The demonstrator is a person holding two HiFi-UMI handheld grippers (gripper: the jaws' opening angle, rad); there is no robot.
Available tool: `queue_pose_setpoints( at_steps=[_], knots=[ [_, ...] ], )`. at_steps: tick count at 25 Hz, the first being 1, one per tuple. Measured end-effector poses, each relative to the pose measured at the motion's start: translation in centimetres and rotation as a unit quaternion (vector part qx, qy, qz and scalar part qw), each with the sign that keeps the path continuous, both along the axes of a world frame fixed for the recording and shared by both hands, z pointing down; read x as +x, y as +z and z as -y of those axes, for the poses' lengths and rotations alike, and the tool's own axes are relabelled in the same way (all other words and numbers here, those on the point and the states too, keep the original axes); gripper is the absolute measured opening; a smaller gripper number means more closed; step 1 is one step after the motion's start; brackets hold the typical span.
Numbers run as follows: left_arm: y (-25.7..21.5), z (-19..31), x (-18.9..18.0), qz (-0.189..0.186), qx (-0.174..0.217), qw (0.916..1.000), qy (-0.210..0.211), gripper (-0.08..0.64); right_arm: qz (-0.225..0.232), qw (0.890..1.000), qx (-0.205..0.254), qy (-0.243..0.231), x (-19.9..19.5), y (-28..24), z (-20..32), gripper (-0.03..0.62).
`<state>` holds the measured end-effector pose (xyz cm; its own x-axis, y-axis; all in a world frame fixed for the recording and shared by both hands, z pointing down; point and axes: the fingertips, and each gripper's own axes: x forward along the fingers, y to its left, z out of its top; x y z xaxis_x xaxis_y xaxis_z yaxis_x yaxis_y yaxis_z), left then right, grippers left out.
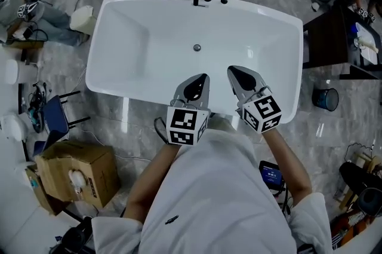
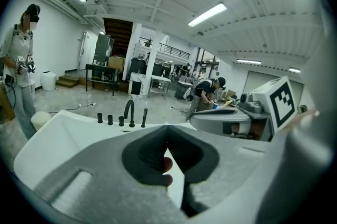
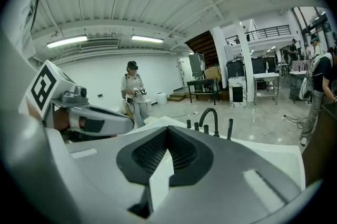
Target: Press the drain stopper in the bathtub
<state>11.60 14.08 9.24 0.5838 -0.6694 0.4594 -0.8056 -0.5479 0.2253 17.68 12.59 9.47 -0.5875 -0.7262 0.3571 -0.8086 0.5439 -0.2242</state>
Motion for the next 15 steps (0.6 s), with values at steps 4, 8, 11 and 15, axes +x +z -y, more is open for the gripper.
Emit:
queue_pose_setpoints(
  at_steps=[4,8,11,15],
  knots=[
    [-2.3,-0.8,0.7,-0.005,0.017,0.9998,0.007,-0.002,0.013,1.0,0.014,0.006,0.5,-2.4,-1.8,-0.006],
    [-4.1,-2.0,1.2,-0.012,0.026,0.9996,0.007,-0.002,0.028,0.999,0.027,0.018,0.4,-4.5,-3.8,-0.006],
    [-5.0,-2.8,2.0,-0.019,0.035,0.9991,0.01,-0.002,0.042,0.998,0.032,0.033,0.2,-5.4,-5.2,-0.006],
    [-5.6,-3.6,2.0,-0.022,0.05,0.9985,0.007,-0.002,0.045,0.997,0.044,0.032,-0.4,-6.4,-6.5,-0.006]
  ],
)
